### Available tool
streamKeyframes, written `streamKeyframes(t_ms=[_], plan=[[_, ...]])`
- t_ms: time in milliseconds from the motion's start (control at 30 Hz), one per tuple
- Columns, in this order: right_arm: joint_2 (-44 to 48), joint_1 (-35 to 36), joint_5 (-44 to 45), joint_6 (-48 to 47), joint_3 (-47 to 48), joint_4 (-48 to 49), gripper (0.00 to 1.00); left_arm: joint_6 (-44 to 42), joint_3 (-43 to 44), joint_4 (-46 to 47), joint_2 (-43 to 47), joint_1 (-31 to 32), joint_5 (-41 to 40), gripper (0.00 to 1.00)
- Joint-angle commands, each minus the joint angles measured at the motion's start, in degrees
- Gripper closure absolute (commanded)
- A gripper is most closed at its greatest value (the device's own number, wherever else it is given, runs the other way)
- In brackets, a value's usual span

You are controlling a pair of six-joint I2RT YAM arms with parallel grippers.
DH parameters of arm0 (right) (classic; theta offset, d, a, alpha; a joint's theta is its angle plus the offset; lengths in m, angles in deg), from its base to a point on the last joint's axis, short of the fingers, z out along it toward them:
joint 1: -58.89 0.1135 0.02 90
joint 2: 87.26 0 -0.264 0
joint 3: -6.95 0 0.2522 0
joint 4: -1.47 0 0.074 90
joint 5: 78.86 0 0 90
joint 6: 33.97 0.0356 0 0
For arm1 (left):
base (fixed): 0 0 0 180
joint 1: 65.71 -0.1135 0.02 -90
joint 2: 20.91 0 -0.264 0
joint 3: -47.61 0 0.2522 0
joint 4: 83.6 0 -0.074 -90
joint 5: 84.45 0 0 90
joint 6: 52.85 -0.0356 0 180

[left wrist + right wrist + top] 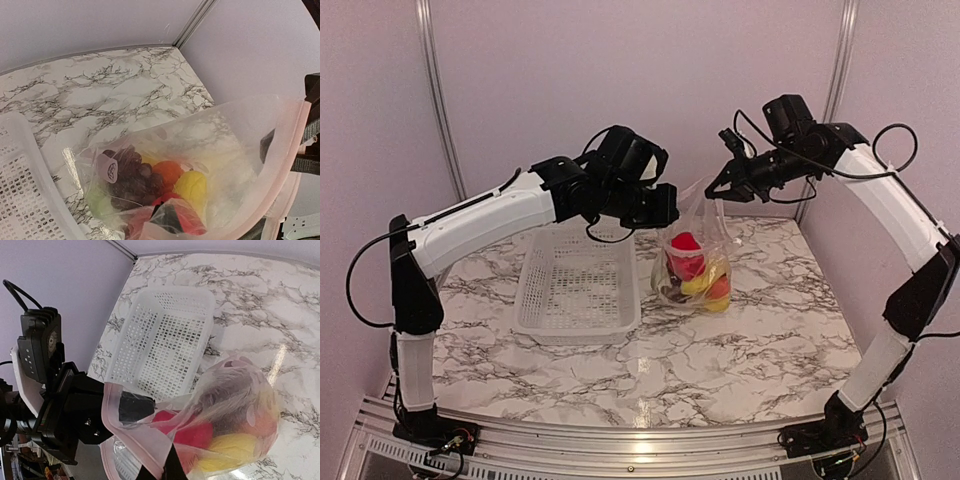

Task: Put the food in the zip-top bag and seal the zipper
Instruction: Adjust the zipper food storage bag at the center of the board.

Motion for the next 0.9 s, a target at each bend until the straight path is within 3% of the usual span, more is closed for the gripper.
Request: streamKeyframes(t_ms=[0, 67, 233, 367, 567, 700, 867], plan=[[-2.0, 0.6, 5.5, -2.9, 11.4, -5.7, 1.0, 7.1, -1.4, 8.4, 6.3, 0.1, 1.4, 1.0], [-3.4, 0.0, 9.0, -6.1, 7.7, -8.5, 1.0, 10.6, -6.9, 10.4, 7.2, -1.9, -0.3, 1.0], [-1.8, -0.6, 7.7, -6.2, 1.2, -3.1, 0.96, 20.6, -4.4, 10.4, -1.0, -7.1, 14.6, 1.0], [-0.4, -2.0, 6.7, -5.3, -0.2, -0.8, 0.89, 22.0, -3.1, 13.9, -1.9, -7.5, 14.7, 1.0], [4.7, -3.5, 4.7, -5.8, -7.1, 3.6, 0.7, 25.6, -1.9, 15.1, -3.5, -8.7, 16.3, 1.0], [11.4, -4.3, 4.1, -8.8, -15.3, 9.6, 0.66, 28.1, -2.1, 15.2, -3.7, -9.4, 16.8, 1.0], [21.0, -4.3, 1.3, -11.5, -32.2, 23.3, 0.64, 30.2, -2.1, 15.5, -3.7, -10.4, 17.5, 1.0]])
